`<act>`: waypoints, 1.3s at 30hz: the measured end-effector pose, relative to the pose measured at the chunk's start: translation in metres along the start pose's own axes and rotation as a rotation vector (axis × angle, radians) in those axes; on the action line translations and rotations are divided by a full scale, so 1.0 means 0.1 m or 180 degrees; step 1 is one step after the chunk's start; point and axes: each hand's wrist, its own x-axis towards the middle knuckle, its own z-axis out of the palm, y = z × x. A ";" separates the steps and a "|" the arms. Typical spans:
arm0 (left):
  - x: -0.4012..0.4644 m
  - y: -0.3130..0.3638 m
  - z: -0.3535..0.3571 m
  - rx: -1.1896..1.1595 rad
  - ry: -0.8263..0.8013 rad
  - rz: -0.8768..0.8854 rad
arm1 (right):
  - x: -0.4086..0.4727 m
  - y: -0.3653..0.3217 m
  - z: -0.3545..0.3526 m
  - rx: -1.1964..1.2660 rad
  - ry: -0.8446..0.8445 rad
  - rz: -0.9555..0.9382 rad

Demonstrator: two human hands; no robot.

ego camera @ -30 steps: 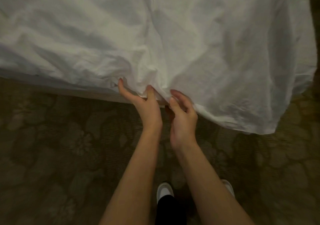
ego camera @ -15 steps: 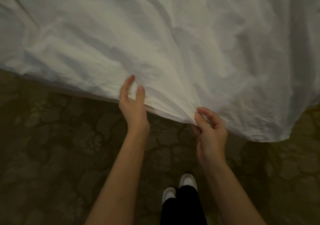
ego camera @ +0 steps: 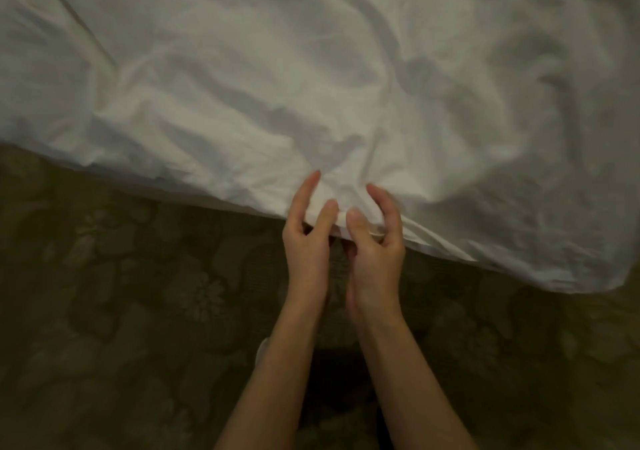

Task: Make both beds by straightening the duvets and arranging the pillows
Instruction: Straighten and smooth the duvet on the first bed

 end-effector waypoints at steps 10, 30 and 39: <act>0.55 0.51 -0.45 -0.0505 0.0012 -0.0245 | -0.03 0.35 0.70 -0.0220 0.0462 -0.0466; 0.50 0.60 -0.93 -0.0363 0.0610 -0.0079 | -0.37 0.43 0.39 -0.0766 0.0261 -0.0176; 0.61 0.81 -1.22 -0.0320 0.0274 -0.0308 | -0.39 0.89 1.29 -0.0387 0.0147 -0.0133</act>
